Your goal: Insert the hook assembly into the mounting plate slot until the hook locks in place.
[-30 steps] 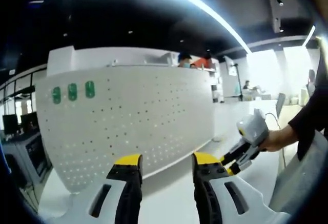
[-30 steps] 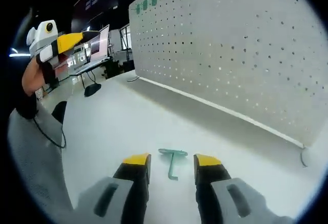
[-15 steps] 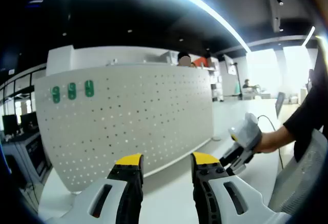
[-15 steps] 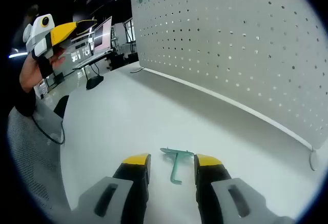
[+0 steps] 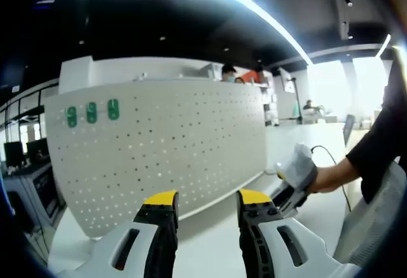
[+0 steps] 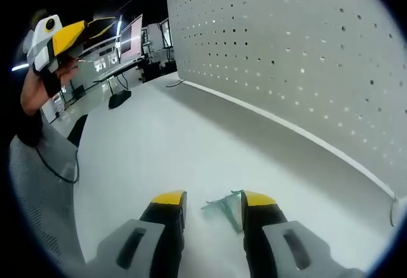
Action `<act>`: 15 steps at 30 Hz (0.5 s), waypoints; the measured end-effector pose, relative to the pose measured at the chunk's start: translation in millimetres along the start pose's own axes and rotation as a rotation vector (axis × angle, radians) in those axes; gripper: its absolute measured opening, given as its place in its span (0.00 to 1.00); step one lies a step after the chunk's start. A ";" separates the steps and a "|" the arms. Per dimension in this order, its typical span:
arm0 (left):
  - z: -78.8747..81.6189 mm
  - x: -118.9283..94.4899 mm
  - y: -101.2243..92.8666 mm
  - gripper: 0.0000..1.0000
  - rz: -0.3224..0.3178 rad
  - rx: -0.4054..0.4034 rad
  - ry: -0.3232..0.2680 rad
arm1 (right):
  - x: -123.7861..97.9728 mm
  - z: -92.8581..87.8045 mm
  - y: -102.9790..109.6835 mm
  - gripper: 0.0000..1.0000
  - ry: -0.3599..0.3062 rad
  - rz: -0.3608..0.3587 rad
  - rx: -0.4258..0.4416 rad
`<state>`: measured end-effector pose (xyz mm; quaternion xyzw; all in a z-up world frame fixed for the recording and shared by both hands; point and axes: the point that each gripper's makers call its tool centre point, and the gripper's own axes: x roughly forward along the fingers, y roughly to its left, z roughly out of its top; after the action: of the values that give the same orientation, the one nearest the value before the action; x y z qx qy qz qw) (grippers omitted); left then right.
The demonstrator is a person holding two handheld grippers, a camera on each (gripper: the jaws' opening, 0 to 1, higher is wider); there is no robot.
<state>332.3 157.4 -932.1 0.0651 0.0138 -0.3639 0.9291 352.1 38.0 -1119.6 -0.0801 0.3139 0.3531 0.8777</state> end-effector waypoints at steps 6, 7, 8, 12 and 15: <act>0.2 -0.4 0.3 0.37 0.001 -0.001 0.001 | 4.9 4.6 9.3 0.31 0.000 0.027 -0.019; 0.3 -0.4 0.3 0.37 0.001 -0.001 0.001 | 5.1 4.7 11.6 0.31 0.000 0.033 -0.023; 0.2 -0.4 0.4 0.37 0.001 -0.002 0.001 | 5.1 4.7 13.1 0.30 0.001 0.037 -0.026; 0.3 -0.4 0.3 0.37 0.000 -0.004 0.001 | 5.6 2.1 16.9 0.28 0.007 0.050 -0.035; 0.2 -0.2 -0.4 0.37 -0.003 -0.003 0.001 | 4.6 0.9 17.6 0.25 0.007 0.054 -0.036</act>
<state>331.9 157.2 -931.9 0.0638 0.0150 -0.3650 0.9287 343.4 54.0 -1120.2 -0.0889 0.3125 0.3820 0.8652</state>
